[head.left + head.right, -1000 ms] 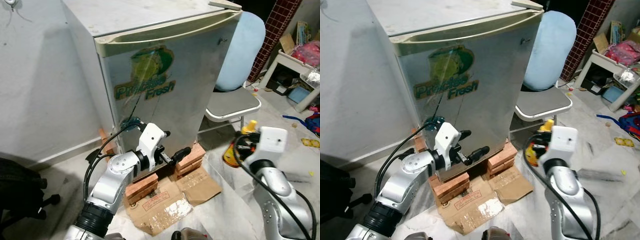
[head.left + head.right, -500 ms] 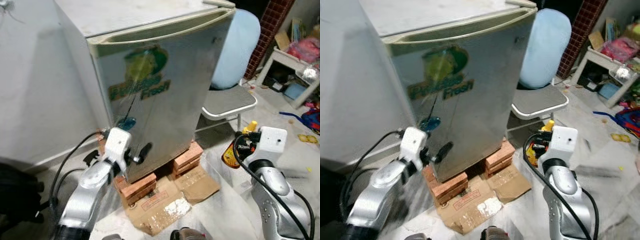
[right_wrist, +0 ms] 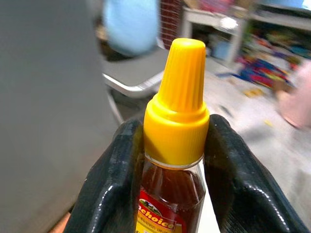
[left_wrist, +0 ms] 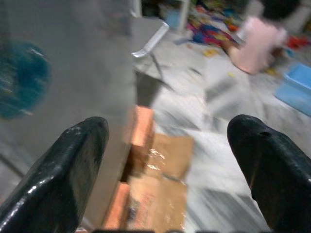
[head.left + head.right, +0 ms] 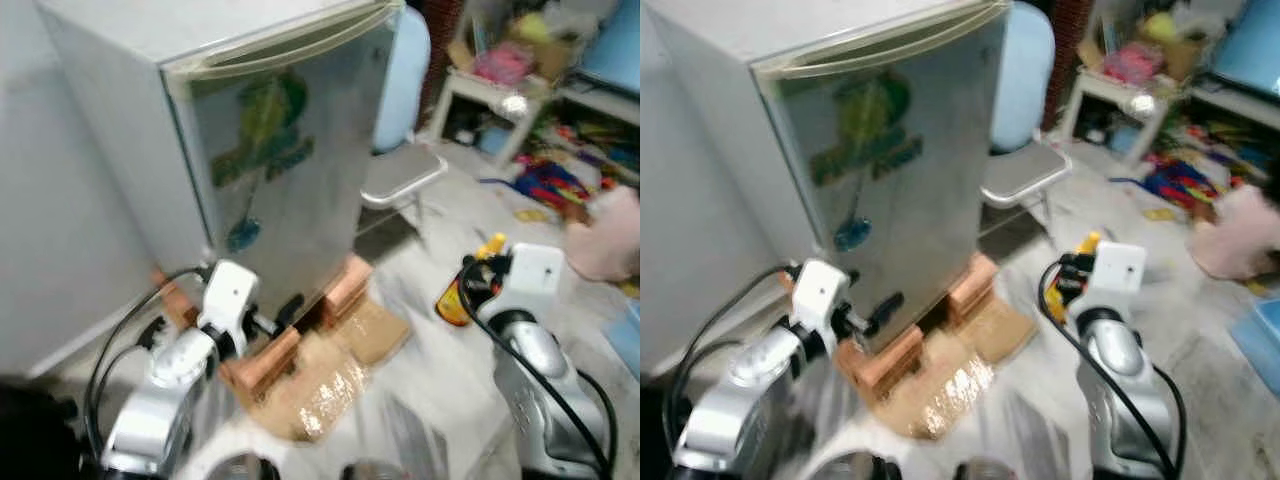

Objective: Restocking fridge

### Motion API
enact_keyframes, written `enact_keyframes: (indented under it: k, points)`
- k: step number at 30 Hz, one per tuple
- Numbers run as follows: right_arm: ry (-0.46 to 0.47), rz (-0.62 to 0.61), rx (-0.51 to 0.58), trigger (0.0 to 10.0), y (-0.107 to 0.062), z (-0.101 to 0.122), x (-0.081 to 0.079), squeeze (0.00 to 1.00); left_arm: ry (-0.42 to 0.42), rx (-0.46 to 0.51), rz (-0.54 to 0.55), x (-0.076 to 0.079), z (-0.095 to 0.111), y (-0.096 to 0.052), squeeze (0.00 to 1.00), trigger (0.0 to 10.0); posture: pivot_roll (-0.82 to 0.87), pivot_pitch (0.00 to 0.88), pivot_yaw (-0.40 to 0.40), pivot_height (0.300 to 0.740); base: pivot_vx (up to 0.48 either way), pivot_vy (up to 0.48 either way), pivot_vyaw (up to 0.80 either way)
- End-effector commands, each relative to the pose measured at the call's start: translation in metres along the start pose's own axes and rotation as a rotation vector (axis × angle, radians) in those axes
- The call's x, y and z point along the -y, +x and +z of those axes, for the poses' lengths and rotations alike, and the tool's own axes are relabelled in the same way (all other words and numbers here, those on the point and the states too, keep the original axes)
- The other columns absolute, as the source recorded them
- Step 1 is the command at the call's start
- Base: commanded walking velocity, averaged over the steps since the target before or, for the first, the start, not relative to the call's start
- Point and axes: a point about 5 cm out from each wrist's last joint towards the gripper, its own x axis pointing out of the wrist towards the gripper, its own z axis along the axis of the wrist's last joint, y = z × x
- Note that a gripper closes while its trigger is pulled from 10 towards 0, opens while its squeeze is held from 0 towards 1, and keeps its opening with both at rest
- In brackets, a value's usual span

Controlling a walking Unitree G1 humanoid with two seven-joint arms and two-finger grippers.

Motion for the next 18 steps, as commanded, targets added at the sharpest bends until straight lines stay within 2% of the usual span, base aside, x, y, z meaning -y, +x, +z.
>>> enact_keyframes:
  k: [1,8,11,18]
  points:
    - [0.006,-0.008,0.011,10.0,0.001,0.002,0.0,0.0,0.014,0.008,0.019,-0.004,0.004,-0.001,0.0,10.0,0.0,0.0,-0.036,0.74,0.0,0.0,0.0]
    - [0.008,-0.008,0.025,10.0,0.003,0.006,-0.003,0.0,0.023,0.036,0.05,-0.011,0.011,0.003,0.0,10.0,0.01,0.0,-0.03,0.74,0.0,0.034,0.0]
    - [0.007,-0.006,0.03,10.0,0.004,0.008,-0.004,0.0,0.039,0.047,0.052,-0.011,0.014,0.003,0.0,10.0,0.01,0.0,-0.027,0.74,0.0,0.394,0.0]
    - [0.017,-0.004,0.045,10.0,0.009,0.011,-0.01,0.0,0.054,0.061,0.043,-0.012,0.017,0.004,0.0,10.0,0.02,0.0,-0.015,0.74,0.0,0.48,-0.64]
